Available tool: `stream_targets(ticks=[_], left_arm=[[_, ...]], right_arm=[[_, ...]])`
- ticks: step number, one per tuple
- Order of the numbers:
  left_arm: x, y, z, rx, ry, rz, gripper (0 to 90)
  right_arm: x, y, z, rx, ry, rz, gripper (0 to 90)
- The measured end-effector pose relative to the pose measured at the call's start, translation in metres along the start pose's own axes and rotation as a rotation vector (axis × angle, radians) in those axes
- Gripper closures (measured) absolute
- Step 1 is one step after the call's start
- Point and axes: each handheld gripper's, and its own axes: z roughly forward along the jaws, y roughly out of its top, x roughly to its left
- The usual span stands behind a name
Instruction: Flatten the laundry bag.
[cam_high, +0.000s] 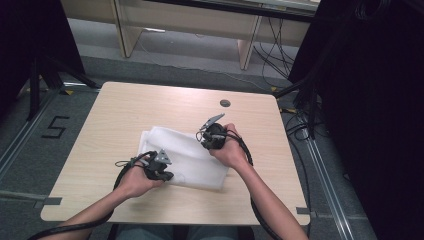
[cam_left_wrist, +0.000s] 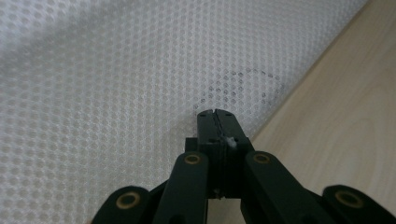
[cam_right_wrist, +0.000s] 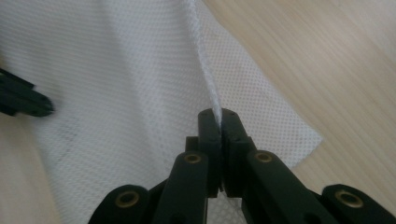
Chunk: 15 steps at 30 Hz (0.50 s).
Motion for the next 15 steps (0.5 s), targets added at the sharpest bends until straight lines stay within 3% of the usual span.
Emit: stream_targets(ticks=[1, 2, 3, 5, 10, 11, 15], left_arm=[[-0.001, 0.001, 0.004, -0.03, 0.01, -0.023, 89.1], [0.001, 0.002, 0.003, -0.001, 0.008, -0.006, 89.1], [0.0, 0.004, 0.005, -0.028, 0.011, -0.033, 89.1], [0.001, 0.005, 0.006, -0.031, 0.014, -0.02, 89.1], [0.003, 0.015, 0.015, -0.052, 0.031, -0.031, 89.0], [0.004, 0.016, 0.015, -0.045, 0.033, -0.029, 89.0], [0.002, 0.015, 0.014, -0.049, 0.034, -0.015, 88.9]], right_arm=[[0.001, 0.0, -0.004, -0.015, 0.013, 0.003, 89.5], [0.003, 0.0, -0.008, -0.022, 0.013, -0.007, 89.5], [0.004, 0.0, -0.012, -0.034, 0.013, -0.014, 89.4], [0.006, 0.0, -0.016, -0.04, 0.009, -0.007, 89.4], [0.02, 0.002, -0.039, -0.102, -0.006, -0.059, 89.2], [0.023, 0.003, -0.043, -0.095, 0.008, -0.044, 89.2], [0.029, -0.001, -0.049, -0.105, -0.007, -0.077, 89.1]])
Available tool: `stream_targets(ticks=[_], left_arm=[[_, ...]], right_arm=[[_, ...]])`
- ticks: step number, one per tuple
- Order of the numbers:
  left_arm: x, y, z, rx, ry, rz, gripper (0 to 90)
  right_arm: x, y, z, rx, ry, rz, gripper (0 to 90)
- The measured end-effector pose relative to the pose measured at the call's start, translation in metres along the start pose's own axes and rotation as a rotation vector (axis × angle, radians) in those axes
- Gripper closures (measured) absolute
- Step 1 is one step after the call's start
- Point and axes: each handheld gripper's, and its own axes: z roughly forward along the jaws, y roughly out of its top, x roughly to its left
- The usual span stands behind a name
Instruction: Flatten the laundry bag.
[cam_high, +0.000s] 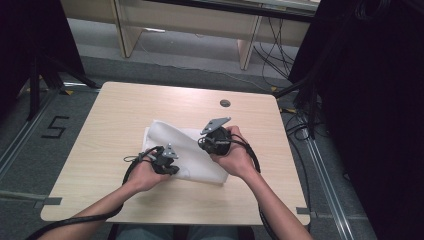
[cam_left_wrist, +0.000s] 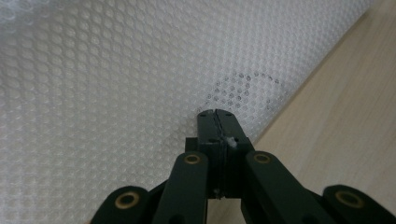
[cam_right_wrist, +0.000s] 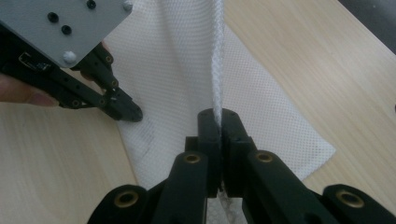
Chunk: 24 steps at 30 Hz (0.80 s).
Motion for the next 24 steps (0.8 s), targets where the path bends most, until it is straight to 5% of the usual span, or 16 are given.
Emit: stream_targets(ticks=[6, 9, 15, 24], left_arm=[[0.003, -0.007, -0.008, 0.011, 0.001, -0.005, 88.4], [0.008, -0.021, -0.03, 0.006, 0.0, -0.007, 87.7], [0.024, -0.052, -0.074, -0.065, 0.048, -0.102, 87.5], [0.051, -0.086, -0.126, -0.191, 0.147, -0.251, 85.5]], right_arm=[[0.012, -0.007, -0.007, -0.016, 0.034, -0.016, 89.2], [0.02, -0.011, -0.012, -0.028, 0.015, -0.048, 89.2], [0.039, -0.021, -0.015, -0.042, 0.027, -0.144, 88.9], [0.073, -0.041, -0.013, -0.015, 0.118, -0.175, 88.7]])
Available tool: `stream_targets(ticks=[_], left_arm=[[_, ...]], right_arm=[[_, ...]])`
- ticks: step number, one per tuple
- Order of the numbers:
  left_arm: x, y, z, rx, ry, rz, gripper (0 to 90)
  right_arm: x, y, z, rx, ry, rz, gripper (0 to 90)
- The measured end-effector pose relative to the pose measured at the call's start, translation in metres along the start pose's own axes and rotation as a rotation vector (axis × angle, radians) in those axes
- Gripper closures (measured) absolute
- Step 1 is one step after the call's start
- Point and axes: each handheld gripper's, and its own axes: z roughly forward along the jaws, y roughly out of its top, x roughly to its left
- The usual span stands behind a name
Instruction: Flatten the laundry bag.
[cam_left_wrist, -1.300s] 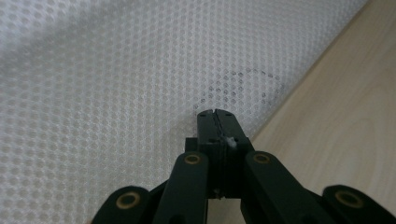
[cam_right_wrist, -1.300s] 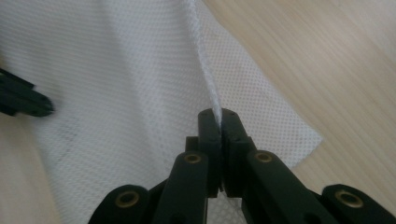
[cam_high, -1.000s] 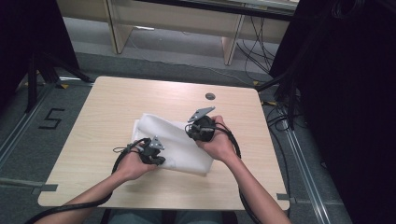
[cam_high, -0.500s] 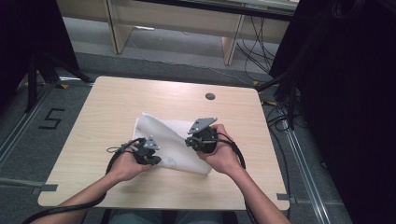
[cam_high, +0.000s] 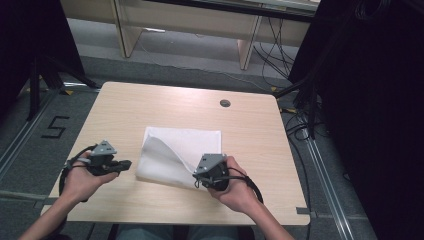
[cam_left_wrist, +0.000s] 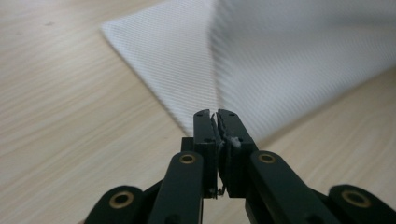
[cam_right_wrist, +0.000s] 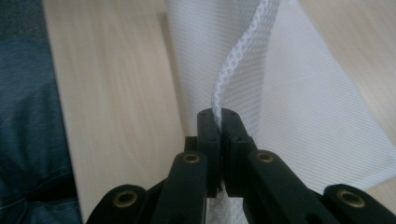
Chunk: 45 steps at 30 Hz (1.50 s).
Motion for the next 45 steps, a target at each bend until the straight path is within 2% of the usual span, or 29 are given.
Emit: stream_targets(ticks=[3, 7, 9, 13, 14, 16, 17, 19, 20, 21, 22, 23, 24, 25, 26, 27, 28, 29, 31, 32, 34, 35, 36, 37, 40, 42, 43, 44, 45], left_arm=[[0.005, -0.001, -0.002, -0.011, 0.017, -0.029, 82.8], [0.005, 0.0, 0.0, -0.036, 0.031, -0.032, 77.7], [0.006, 0.001, -0.001, -0.032, 0.031, -0.026, 74.1], [0.008, 0.004, -0.003, -0.065, 0.058, -0.01, 66.9], [0.007, 0.003, -0.002, -0.077, 0.059, -0.016, 65.3], [0.007, 0.003, -0.002, -0.065, 0.062, 0.002, 62.4], [0.006, 0.003, 0.0, -0.07, 0.059, 0.001, 61.3], [0.001, 0.003, 0.004, -0.087, 0.038, -0.024, 59.2], [0.001, 0.004, 0.005, -0.08, 0.025, 0.004, 57.7], [-0.002, 0.005, 0.007, -0.082, 0.019, 0.009, 56.1], [-0.006, 0.006, 0.009, -0.096, 0.008, -0.011, 55.1], [-0.009, 0.007, 0.011, -0.104, 0.005, -0.009, 53.6], [-0.009, 0.008, 0.012, -0.083, -0.007, 0.022, 52.2], [-0.012, 0.009, 0.014, -0.081, -0.02, 0.015, 51.3], [-0.015, 0.009, 0.016, -0.076, -0.027, 0.021, 51.5], [-0.015, 0.009, 0.016, -0.076, -0.027, 0.021, 52.5], [-0.019, 0.01, 0.019, -0.075, -0.051, 0.019, 53.5], [-0.025, 0.01, 0.023, -0.048, -0.068, 0.062, 53.6], [-0.032, 0.01, 0.026, -0.026, -0.088, 0.093, 53.8], [-0.035, 0.01, 0.028, -0.022, -0.108, 0.106, 54.3], [-0.043, 0.009, 0.03, -0.005, -0.132, 0.119, 55.1], [-0.046, 0.009, 0.03, 0.0, -0.138, 0.125, 55.8], [-0.048, 0.009, 0.031, 0.006, -0.151, 0.147, 56.8], [-0.052, 0.008, 0.032, 0.012, -0.161, 0.137, 57.6], [-0.058, 0.007, 0.036, 0.048, -0.184, 0.148, 63.0], [-0.063, 0.005, 0.041, 0.089, -0.202, 0.147, 69.0], [-0.066, 0.005, 0.045, 0.104, -0.199, 0.152, 72.4], [-0.067, 0.004, 0.047, 0.128, -0.205, 0.164, 74.9], [-0.069, 0.004, 0.049, 0.145, -0.212, 0.175, 77.8]], right_arm=[[0.012, -0.005, 0.002, -0.004, 0.044, -0.024, 88.6], [0.025, -0.013, 0.004, 0.01, 0.087, -0.025, 88.5], [0.03, -0.018, 0.006, 0.015, 0.109, -0.025, 88.4], [0.038, -0.026, 0.015, 0.063, 0.164, -0.035, 88.1], [0.039, -0.028, 0.017, 0.069, 0.161, -0.04, 88.0], [0.041, -0.032, 0.021, 0.084, 0.171, -0.034, 88.0], [0.04, -0.033, 0.023, 0.084, 0.183, -0.05, 87.9], [0.04, -0.037, 0.025, 0.102, 0.187, -0.019, 87.9], [0.04, -0.037, 0.026, 0.111, 0.186, -0.021, 87.8], [0.039, -0.037, 0.028, 0.118, 0.19, -0.025, 87.8], [0.039, -0.038, 0.029, 0.116, 0.187, -0.011, 87.7], [0.038, -0.038, 0.03, 0.126, 0.191, 0.001, 87.6], [0.036, -0.038, 0.032, 0.123, 0.189, -0.005, 87.5], [0.033, -0.038, 0.033, 0.124, 0.186, -0.014, 87.4], [0.033, -0.038, 0.034, 0.129, 0.184, 0.012, 87.2], [0.033, -0.038, 0.034, 0.129, 0.184, 0.012, 87.2], [0.029, -0.038, 0.037, 0.135, 0.178, 0.013, 85.4], [0.028, -0.038, 0.038, 0.147, 0.177, 0.028, 83.0], [0.03, -0.038, 0.039, 0.146, 0.184, 0.045, 75.7], [0.031, -0.038, 0.038, 0.125, 0.199, 0.045, 72.4], [0.034, -0.035, 0.031, 0.095, 0.223, 0.1, 65.3], [0.032, -0.034, 0.026, 0.059, 0.226, 0.118, 62.8], [0.029, -0.033, 0.019, 0.042, 0.226, 0.127, 61.2], [0.025, -0.032, 0.013, 0.017, 0.221, 0.125, 60.3], [0.004, -0.035, -0.003, -0.024, 0.15, 0.219, 63.5], [-0.015, -0.044, -0.004, -0.012, 0.088, 0.277, 72.4], [-0.021, -0.05, -0.003, 0.027, 0.044, 0.348, 77.6], [-0.029, -0.056, 0.001, 0.056, 0.003, 0.374, 82.2], [-0.034, -0.063, 0.006, 0.091, -0.009, 0.4, 86.0]])
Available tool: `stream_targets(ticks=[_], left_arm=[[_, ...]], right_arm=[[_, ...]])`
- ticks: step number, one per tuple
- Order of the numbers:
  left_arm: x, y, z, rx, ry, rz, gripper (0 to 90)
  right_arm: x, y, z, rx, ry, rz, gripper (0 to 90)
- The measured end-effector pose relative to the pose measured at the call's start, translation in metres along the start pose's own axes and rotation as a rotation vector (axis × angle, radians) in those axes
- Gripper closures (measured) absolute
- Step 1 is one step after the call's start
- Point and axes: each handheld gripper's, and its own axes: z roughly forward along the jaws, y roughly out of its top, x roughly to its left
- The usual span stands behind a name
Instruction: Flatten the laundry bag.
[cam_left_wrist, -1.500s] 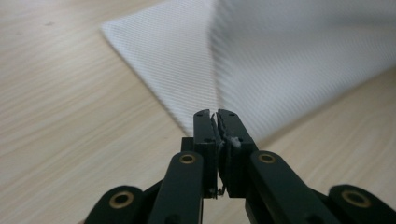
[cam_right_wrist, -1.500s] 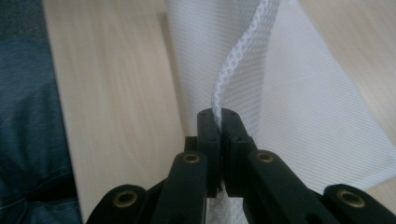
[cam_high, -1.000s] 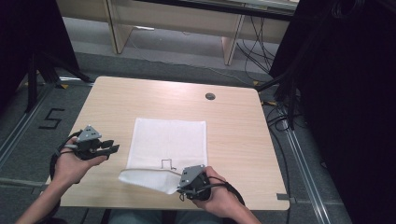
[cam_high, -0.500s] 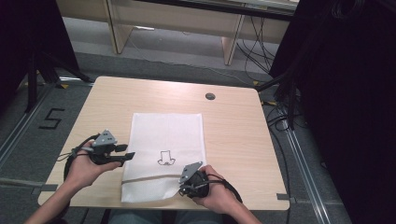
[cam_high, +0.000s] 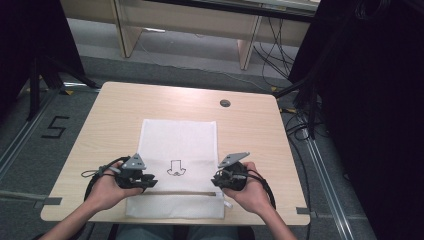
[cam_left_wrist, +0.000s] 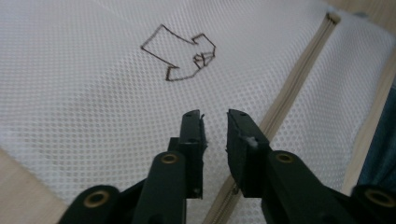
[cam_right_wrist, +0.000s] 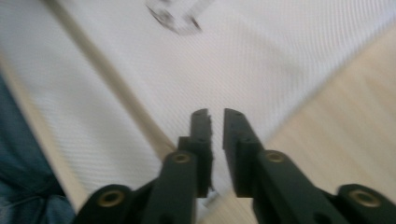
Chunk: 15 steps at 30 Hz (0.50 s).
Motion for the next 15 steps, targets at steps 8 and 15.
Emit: stream_targets(ticks=[8, 15], left_arm=[[0.003, -0.005, 0.013, 0.136, -0.014, 0.098, 86.1], [0.002, -0.007, 0.022, 0.17, 0.006, 0.118, 87.3]], right_arm=[[-0.006, -0.018, 0.021, 0.152, 0.019, 0.037, 90.0], [-0.001, -0.021, 0.022, 0.175, 0.015, 0.022, 90.0]])
